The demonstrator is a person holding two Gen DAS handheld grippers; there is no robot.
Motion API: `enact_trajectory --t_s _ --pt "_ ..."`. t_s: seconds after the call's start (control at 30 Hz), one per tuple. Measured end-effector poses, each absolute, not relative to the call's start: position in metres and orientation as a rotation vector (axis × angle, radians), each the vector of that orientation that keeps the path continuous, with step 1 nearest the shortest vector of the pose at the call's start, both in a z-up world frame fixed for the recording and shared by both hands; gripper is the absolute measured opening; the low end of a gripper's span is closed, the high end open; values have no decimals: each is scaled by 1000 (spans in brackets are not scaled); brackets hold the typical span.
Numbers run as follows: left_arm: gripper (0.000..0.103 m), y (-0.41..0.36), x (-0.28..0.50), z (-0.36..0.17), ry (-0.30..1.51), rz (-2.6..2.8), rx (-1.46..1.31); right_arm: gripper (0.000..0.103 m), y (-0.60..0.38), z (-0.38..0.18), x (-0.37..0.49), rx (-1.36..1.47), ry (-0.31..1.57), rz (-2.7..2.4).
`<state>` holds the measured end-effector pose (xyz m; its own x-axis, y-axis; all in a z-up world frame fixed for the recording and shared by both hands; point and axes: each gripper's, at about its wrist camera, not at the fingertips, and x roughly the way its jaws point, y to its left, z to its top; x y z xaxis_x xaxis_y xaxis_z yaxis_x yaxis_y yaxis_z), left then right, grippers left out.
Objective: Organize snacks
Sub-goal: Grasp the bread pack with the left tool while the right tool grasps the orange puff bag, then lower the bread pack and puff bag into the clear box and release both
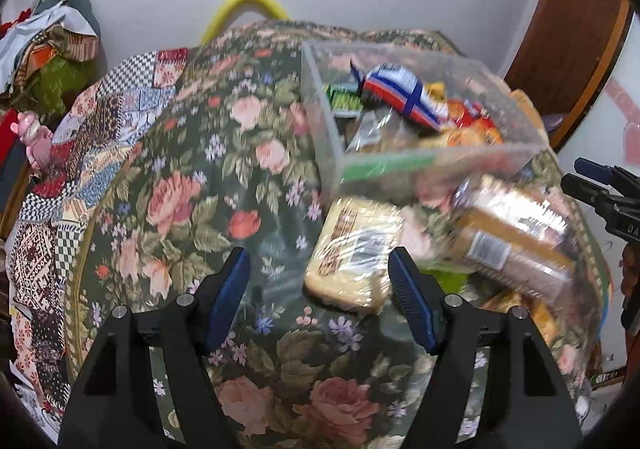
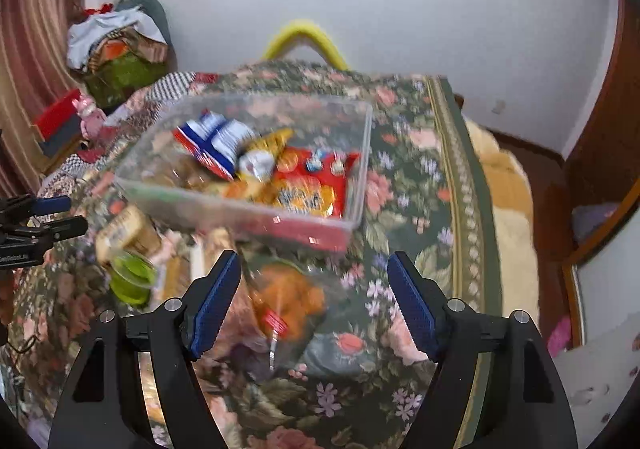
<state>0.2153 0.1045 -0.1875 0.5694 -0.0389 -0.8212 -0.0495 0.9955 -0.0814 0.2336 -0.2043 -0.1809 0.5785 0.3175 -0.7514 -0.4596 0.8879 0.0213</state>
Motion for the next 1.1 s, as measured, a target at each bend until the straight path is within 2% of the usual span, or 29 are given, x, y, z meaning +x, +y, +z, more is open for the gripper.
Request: enact_trajectory --t_s 0.23,0.37,0.73,0.77,0.8,0.87,1.1 --pt "71 101 228 -212 1002 -24 -114 73 -202 -210 243 -163 921 469" --pt "75 98 235 -214 987 -39 -132 78 -199 -213 240 -149 926 490" --pt "76 90 254 -247 1054 -54 -174 77 -195 -228 243 -104 958 492" --pt "75 91 254 -248 1047 -55 -181 76 -197 -229 243 -93 964 493" --pt "67 91 254 -247 1040 -63 -186 75 -200 -231 243 -81 970 494" --pt "64 89 253 -246 1027 -82 -184 62 -203 -233 242 -66 978 502" --pt "55 80 236 -235 975 -75 -152 57 -211 -230 230 -72 943 475"
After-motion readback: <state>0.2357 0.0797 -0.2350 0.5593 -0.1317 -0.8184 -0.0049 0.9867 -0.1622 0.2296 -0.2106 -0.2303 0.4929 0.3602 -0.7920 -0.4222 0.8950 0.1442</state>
